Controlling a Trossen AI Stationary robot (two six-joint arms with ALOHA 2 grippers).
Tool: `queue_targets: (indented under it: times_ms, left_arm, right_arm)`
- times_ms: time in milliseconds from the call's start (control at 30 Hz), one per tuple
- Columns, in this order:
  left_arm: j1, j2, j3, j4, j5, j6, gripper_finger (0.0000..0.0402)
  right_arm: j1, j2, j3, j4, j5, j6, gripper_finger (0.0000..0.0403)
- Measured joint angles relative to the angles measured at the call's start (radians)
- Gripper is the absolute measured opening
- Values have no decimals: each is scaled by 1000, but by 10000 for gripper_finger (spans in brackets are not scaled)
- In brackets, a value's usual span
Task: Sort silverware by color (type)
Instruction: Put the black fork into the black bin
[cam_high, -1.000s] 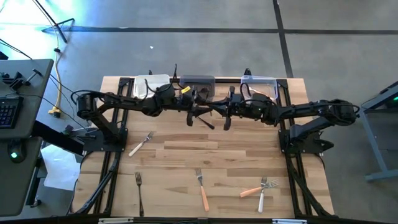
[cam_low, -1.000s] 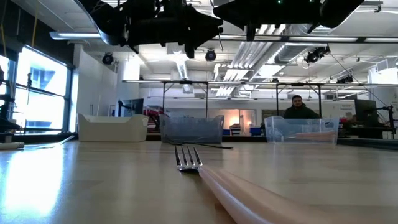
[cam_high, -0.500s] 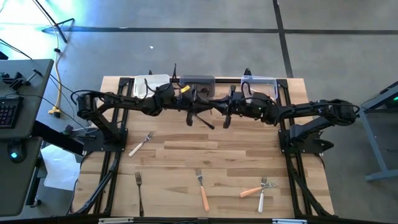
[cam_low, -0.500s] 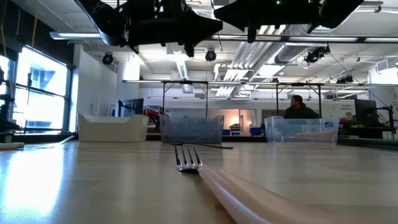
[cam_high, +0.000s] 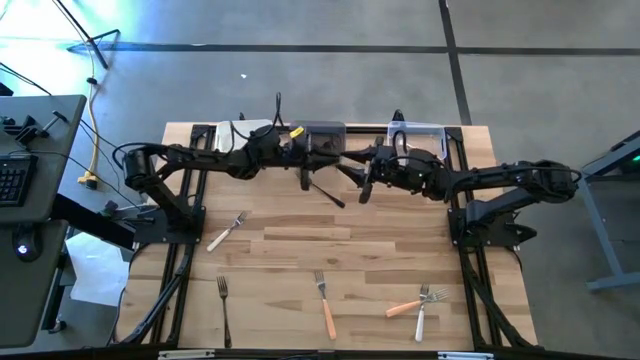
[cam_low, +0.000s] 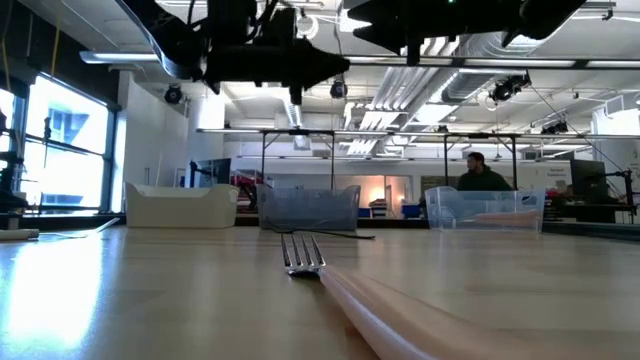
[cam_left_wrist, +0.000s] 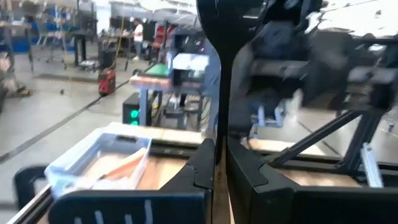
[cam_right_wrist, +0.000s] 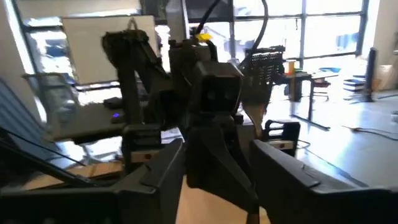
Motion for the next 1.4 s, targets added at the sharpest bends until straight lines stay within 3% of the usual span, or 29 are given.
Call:
queue_targets:
  times_ms: [133, 267, 467, 700, 1000, 1400]
  left_arm:
    - [61, -18, 0, -150, 2, 27, 5]
    - [140, -48, 53, -491, -22, 133, 5]
    - [224, 0, 270, -951, -246, 380, 5]
    - [247, 168, 508, -1314, -299, 541, 5]
    - [247, 342, 643, -1449, -360, 632, 4]
    - [252, 418, 686, -1459, -352, 698, 4]
  right_arm:
    - [0, -66, 0, -117, 56, -25, 182]
    - [0, -136, 0, -263, 131, -43, 177]
    - [0, -184, 0, -372, 173, -62, 162]
    - [0, -183, 0, -379, 176, -92, 156]
    - [0, -183, 0, -377, 179, -115, 156]
    - [0, -183, 0, -381, 178, -122, 156]
